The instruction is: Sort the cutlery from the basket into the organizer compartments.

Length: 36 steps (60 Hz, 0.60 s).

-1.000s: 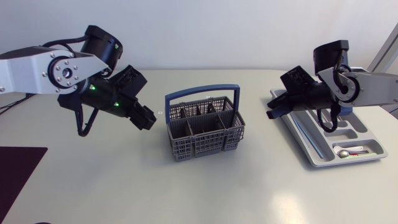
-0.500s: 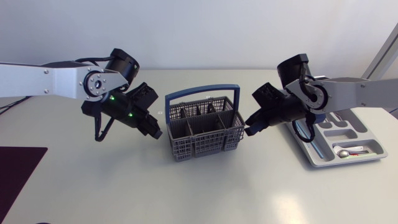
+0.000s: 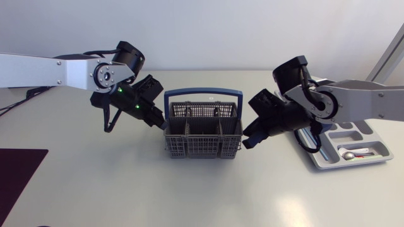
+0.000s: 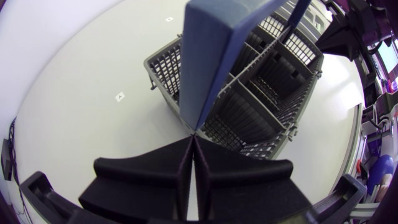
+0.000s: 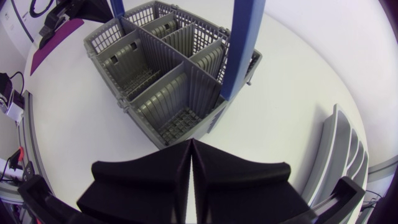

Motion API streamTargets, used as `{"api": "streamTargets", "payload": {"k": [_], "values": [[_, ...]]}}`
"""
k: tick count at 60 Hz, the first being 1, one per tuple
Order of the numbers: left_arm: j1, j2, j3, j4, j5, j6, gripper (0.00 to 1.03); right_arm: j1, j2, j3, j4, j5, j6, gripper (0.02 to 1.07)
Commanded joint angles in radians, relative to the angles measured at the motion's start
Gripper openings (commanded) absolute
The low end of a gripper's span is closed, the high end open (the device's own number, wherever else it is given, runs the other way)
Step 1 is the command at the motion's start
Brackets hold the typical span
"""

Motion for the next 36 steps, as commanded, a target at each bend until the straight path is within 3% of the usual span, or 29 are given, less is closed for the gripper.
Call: {"api": "streamTargets", "payload": {"k": [1,36], "values": [[-0.004,0.038,0.037,0.015,0.027,0.008,0.04,0.034,-0.024,-0.020,0.007,-0.016,0.038,0.07],[0.007,-0.056,-0.062,0.013,0.027,0.020,0.04,0.050,0.005,0.016,0.012,0.027,0.054,0.07]]}}
